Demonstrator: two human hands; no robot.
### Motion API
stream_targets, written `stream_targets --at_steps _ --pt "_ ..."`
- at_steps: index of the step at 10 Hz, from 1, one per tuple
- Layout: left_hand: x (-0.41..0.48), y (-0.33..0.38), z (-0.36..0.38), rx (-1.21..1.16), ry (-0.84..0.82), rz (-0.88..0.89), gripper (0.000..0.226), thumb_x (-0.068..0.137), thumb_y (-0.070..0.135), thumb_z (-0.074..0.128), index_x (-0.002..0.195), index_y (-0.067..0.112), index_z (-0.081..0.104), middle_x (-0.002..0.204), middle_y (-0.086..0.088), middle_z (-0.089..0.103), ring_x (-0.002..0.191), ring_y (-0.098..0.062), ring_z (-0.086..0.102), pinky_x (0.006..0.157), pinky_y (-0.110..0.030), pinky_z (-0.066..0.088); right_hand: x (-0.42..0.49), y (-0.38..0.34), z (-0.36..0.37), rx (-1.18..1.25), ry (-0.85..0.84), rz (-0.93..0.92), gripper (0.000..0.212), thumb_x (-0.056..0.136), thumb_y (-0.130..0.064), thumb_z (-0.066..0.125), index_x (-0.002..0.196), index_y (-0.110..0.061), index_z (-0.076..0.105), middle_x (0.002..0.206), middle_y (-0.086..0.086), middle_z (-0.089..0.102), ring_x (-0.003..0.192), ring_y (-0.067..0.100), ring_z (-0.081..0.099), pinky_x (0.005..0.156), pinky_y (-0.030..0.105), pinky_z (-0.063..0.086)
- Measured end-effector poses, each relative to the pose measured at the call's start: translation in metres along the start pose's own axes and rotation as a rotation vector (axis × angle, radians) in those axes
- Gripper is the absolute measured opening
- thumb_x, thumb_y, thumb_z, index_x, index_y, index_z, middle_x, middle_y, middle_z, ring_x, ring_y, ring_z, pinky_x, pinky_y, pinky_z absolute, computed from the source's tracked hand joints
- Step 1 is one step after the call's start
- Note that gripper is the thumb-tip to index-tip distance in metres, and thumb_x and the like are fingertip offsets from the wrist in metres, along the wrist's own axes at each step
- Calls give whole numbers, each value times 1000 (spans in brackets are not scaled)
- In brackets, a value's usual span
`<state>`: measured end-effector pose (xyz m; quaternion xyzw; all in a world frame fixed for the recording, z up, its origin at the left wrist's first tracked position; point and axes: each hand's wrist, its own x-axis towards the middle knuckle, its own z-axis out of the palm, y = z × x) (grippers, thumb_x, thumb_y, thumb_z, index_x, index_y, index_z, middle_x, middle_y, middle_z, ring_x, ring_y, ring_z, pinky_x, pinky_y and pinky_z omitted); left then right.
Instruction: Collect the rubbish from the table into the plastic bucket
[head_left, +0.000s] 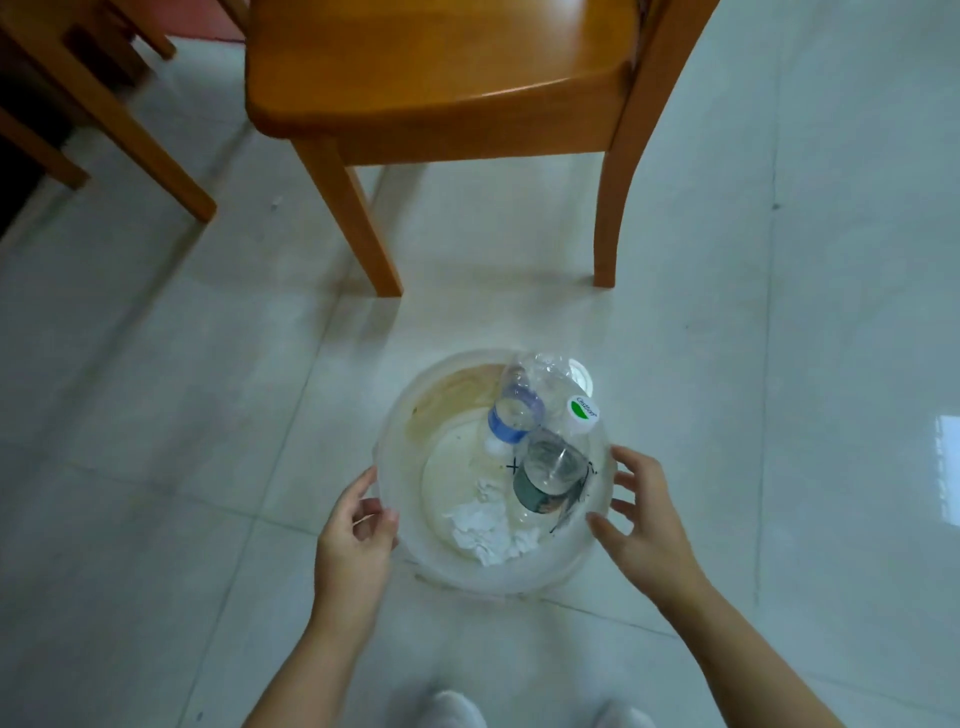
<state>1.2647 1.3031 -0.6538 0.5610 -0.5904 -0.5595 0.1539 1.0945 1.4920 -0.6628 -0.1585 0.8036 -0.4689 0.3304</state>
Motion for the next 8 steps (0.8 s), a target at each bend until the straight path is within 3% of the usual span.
stream_targets --at_steps 1,2,5,7,8 --pt "13 -26 13 12 -39 -24 44 84 -5 54 115 26 55 88 -5 56 81 -19 58 82 -39 47 11 25 12 -16 -1 -7 62 73 6 63 125 -13 35 122 -2 36 106 11 46 92 32 42" --pt "23 -44 24 28 -45 -60 44 84 -7 53 120 19 55 87 -4 56 80 -16 57 84 -38 46 20 45 19 -52 -5 -10 64 73 5 64 127 -11 33 123 -2 34 109 14 44 95 32 40" --pt "46 -83 48 38 -19 -60 45 81 -8 54 113 24 54 92 -7 55 80 -21 56 85 -42 46 44 79 26 -65 -16 6 66 74 2 64 128 -15 31 124 -7 32 112 14 42 95 29 38" --pt "42 -88 52 86 -26 -6 47 82 -2 58 120 24 53 94 3 57 83 -11 57 68 -15 42 44 89 24 -71 4 62 67 74 -3 65 129 -18 30 123 -10 33 114 9 40 96 26 35" --pt "32 -83 46 166 -48 -2 51 83 1 59 128 21 49 109 -2 56 94 -16 56 74 -19 41 40 83 25 -115 20 74 71 74 -9 68 131 -18 27 125 -13 32 115 4 37 96 25 33"
